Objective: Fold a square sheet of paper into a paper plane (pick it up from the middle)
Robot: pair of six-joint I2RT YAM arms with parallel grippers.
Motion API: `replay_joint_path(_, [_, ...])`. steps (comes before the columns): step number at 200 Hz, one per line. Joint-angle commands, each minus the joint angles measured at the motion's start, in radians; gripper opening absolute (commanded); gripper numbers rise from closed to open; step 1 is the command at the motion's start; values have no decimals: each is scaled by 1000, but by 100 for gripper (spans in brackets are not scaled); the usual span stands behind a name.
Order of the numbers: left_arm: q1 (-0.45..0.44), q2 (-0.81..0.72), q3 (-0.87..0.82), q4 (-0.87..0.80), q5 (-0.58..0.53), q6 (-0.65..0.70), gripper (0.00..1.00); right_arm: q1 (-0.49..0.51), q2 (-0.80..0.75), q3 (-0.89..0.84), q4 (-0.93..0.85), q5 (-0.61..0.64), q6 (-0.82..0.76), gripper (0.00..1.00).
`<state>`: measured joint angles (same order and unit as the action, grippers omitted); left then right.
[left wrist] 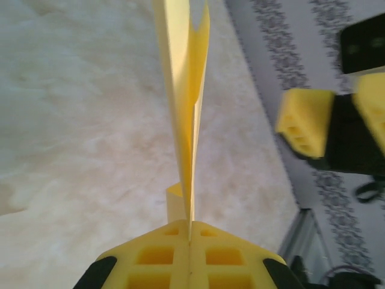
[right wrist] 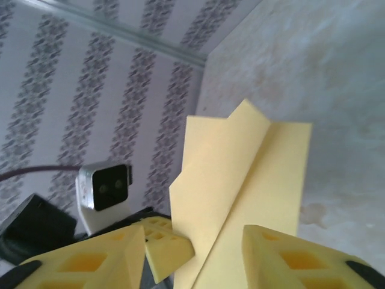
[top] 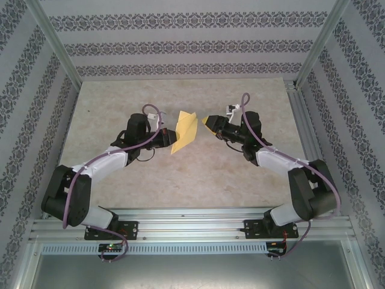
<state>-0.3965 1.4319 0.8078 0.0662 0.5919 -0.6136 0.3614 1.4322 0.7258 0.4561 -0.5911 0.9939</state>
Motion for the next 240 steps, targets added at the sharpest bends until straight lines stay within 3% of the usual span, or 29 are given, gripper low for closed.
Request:
replay_joint_path(1, [-28, -44, 84, -303, -317, 245, 6, 11, -100, -3, -340, 250, -215, 55])
replay_joint_path(30, [-129, -4, 179, -518, -794, 308, 6, 31, -194, -28, -445, 427, -257, 64])
replay_joint_path(53, [-185, 58, 230, -598, -1047, 303, 6, 44, -235, -39, -487, 510, -265, 67])
replay_joint_path(71, [-229, 125, 264, -637, -1181, 306, 6, 53, -250, -42, -511, 557, -272, 70])
replay_joint_path(96, [-272, 247, 317, -676, -1270, 299, 7, 56, -257, -46, -530, 598, -264, 71])
replay_joint_path(117, [-295, 334, 354, -684, -1256, 285, 8, 57, -256, -45, -543, 613, -259, 72])
replay_joint_path(153, [-314, 424, 397, -656, -1092, 263, 16, 57, -244, -40, -563, 628, -251, 72])
replay_joint_path(197, [-302, 407, 397, -620, -887, 247, 42, 65, -217, -9, -605, 636, -264, 71])
replay_joint_path(240, [-204, 203, 305, -540, -653, 207, 66, 127, -145, 75, -659, 684, -299, 67])
